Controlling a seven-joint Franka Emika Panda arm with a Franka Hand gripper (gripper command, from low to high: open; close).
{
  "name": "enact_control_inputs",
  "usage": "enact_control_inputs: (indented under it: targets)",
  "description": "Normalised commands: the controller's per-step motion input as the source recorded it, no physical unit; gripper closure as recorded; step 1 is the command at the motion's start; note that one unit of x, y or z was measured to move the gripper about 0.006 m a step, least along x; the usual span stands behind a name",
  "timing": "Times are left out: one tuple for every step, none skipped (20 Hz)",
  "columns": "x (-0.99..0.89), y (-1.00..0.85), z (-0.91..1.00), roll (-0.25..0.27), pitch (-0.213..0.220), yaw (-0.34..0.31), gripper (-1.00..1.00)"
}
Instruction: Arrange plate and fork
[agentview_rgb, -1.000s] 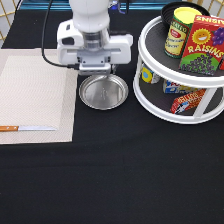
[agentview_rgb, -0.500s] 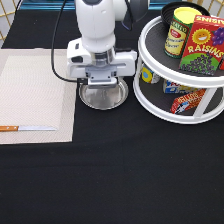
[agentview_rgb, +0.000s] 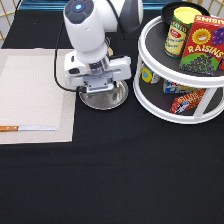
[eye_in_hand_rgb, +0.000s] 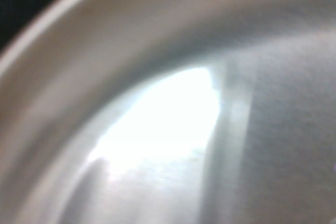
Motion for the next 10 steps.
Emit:
enact_control_inputs:
  targets:
    - [0.41,-0.23,0.00,0.068,0.126,-0.001,-1.00]
    - [0.49,-0.20,0.00,0.039,0.140,-0.012,-1.00]
    - [0.52,-0.21,0.03,0.021,0.162,-0.016,-1.00]
    - [0.53,-0.27,0.10,0.019,0.168,-0.015,-1.00]
    - [0.50,-0.33,0.13,0.012,0.163,-0.013,-1.00]
    - [0.47,-0.41,0.16,0.004,0.153,-0.012,-1.00]
    - [0.47,-0.45,0.19,0.000,0.153,-0.011,-1.00]
    - [0.47,-0.49,0.19,0.000,0.152,-0.006,-1.00]
    - [0.52,-0.55,0.18,0.000,0.157,-0.003,-1.00]
    - [0.55,-0.61,0.19,0.000,0.164,0.000,-1.00]
